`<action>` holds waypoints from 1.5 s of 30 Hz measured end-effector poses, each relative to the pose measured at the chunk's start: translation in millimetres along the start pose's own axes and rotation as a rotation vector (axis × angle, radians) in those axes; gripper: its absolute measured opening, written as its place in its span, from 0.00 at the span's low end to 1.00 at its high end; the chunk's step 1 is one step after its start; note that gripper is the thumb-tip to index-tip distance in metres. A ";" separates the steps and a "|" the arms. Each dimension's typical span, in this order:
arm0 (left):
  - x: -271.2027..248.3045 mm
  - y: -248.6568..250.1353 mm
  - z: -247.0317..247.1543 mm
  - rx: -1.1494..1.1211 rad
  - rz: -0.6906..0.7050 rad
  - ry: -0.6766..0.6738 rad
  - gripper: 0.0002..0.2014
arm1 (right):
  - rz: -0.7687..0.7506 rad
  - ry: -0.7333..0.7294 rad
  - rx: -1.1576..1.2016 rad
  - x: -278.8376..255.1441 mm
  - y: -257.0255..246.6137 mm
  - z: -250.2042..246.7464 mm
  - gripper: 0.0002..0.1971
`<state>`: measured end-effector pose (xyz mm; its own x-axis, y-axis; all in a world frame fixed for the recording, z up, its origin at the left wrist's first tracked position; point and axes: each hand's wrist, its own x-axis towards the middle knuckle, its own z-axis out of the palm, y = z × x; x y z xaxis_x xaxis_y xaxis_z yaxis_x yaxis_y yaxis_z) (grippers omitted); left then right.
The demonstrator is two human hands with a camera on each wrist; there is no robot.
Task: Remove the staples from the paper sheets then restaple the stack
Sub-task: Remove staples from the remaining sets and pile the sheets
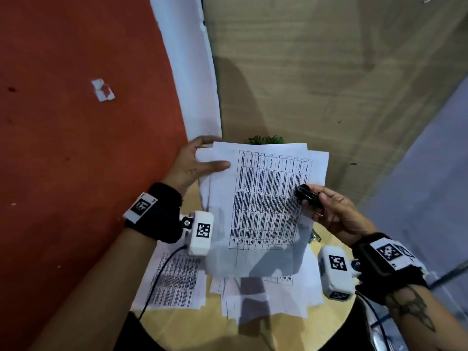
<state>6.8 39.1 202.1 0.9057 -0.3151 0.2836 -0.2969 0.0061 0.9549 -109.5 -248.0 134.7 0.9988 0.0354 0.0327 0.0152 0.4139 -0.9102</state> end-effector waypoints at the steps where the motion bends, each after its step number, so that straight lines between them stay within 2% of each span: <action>1: 1.2 10.6 -3.3 0.104 0.076 0.038 0.26 | -0.013 -0.016 -0.008 -1.3 -3.2 5.5 0.32; 3: 4.5 28.5 -7.3 0.357 0.219 0.083 0.26 | -0.035 -0.042 -0.027 -3.4 -10.0 12.7 0.32; 4: 5.1 38.5 -8.9 0.493 0.256 0.052 0.25 | -0.045 -0.054 -0.039 -4.8 -14.3 16.6 0.33; 6: 6.8 55.1 -10.2 0.738 0.243 -0.095 0.26 | -0.063 -0.075 -0.059 -8.2 -21.5 21.8 0.33; 7: 6.6 63.9 -9.2 0.792 0.206 -0.165 0.24 | -0.072 -0.084 -0.069 -9.7 -24.5 24.0 0.32; 9: 5.6 78.2 -5.9 0.764 0.157 -0.263 0.15 | -0.088 -0.094 -0.082 -12.9 -30.3 29.6 0.32; 11: 2.7 85.6 -1.0 0.696 0.110 -0.329 0.12 | -0.101 -0.094 -0.087 -15.1 -33.9 34.8 0.32; 17: -7.3 86.8 7.2 0.582 0.047 -0.310 0.06 | -0.122 -0.064 -0.074 -22.1 -35.5 43.3 0.32; 21: -12.0 88.0 10.7 0.543 0.061 -0.333 0.06 | -0.104 -0.041 -0.026 -25.5 -30.8 41.6 0.34; 23: -12.9 89.7 12.7 0.522 0.084 -0.315 0.18 | -0.096 -0.022 -0.009 -25.9 -28.1 43.9 0.34; 24: -13.3 90.5 14.1 0.509 0.088 -0.298 0.22 | -0.099 0.004 -0.006 -25.9 -28.0 47.2 0.34; 26: -13.5 91.5 15.7 0.497 0.103 -0.282 0.24 | -0.174 0.135 0.012 -23.9 -29.8 52.6 0.35; 29: -12.7 91.1 14.8 0.489 0.102 -0.284 0.18 | -0.483 0.434 0.015 -20.0 -39.9 58.2 0.37; 30: -13.4 91.4 14.5 0.486 0.092 -0.286 0.12 | -0.574 0.466 -0.042 -20.0 -45.5 64.0 0.35; 32: -13.3 91.9 14.1 0.488 0.077 -0.283 0.05 | -0.713 0.416 -0.301 -21.9 -56.1 87.9 0.30; 34: -14.8 94.1 16.2 0.498 0.079 -0.290 0.04 | -0.901 0.362 -0.870 -19.1 -60.0 112.6 0.25; 35: -16.4 96.3 17.4 0.492 0.090 -0.305 0.05 | -0.987 0.308 -1.127 -16.7 -60.3 123.4 0.23; 37: -19.0 100.1 19.5 0.459 0.117 -0.339 0.15 | -1.056 0.184 -1.410 -10.5 -60.8 137.9 0.21; 39: -21.8 100.4 18.9 0.404 0.118 -0.363 0.20 | -1.054 0.115 -1.483 -5.9 -62.9 144.1 0.22; 42: -23.2 94.0 14.3 0.367 0.082 -0.361 0.10 | -1.013 0.031 -1.497 -5.1 -69.2 146.6 0.22; 45: -25.2 88.9 11.1 0.333 0.042 -0.352 0.10 | -1.036 -0.002 -1.583 -5.1 -70.0 152.9 0.20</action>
<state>-45.7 37.0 278.9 0.7505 -0.6232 0.2199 -0.4640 -0.2600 0.8468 -122.7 -138.0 261.4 0.5695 0.3556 0.7411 0.5516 -0.8338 -0.0238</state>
